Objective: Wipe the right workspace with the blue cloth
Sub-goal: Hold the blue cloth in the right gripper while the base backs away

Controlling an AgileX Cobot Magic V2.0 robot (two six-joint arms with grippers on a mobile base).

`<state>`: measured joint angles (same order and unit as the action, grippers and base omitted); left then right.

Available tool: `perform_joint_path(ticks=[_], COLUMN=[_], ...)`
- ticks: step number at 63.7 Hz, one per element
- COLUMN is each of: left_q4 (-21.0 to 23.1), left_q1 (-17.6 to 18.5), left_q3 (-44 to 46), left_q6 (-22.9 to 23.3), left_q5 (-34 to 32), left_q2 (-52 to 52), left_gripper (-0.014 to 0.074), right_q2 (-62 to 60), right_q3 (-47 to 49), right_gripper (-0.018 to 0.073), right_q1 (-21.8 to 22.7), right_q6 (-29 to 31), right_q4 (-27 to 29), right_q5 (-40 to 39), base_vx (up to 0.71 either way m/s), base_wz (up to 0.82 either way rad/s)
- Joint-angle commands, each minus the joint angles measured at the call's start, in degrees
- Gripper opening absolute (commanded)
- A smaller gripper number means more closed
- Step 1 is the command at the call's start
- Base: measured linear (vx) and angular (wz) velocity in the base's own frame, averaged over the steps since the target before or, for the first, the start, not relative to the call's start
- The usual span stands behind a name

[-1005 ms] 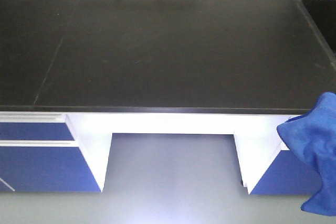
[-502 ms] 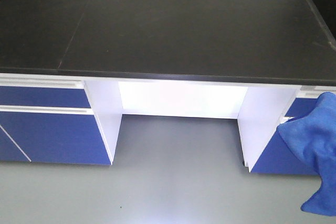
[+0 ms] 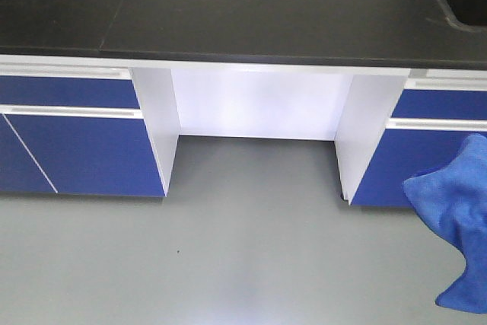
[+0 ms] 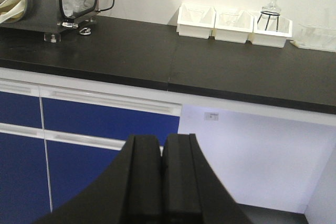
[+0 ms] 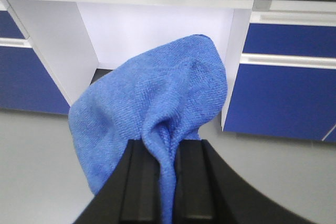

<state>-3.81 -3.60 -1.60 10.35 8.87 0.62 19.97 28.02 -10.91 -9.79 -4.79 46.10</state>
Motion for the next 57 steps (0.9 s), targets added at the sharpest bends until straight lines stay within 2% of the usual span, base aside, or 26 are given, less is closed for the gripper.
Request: perform_joint_path(ticks=[1,57], left_q4=[0.0,0.0], left_q1=[0.3,0.3], left_q3=[-1.7,-1.7], left_q6=[0.5,0.5], left_q5=[-4.8,-4.8], left_q2=[0.9,0.9], left_gripper=[-0.0006,-0.0006], right_q2=[0.4,0.4], right_q3=[1.7,1.7], right_gripper=[0.0042,0.0042], right_q1=[-0.1,-0.1], right_q6=[-0.1,-0.1], right_q4=[-0.8,-0.8], right_q5=[-4.1,-3.7], base_vx=[-0.32,-0.29], base_wz=[-0.04,-0.04])
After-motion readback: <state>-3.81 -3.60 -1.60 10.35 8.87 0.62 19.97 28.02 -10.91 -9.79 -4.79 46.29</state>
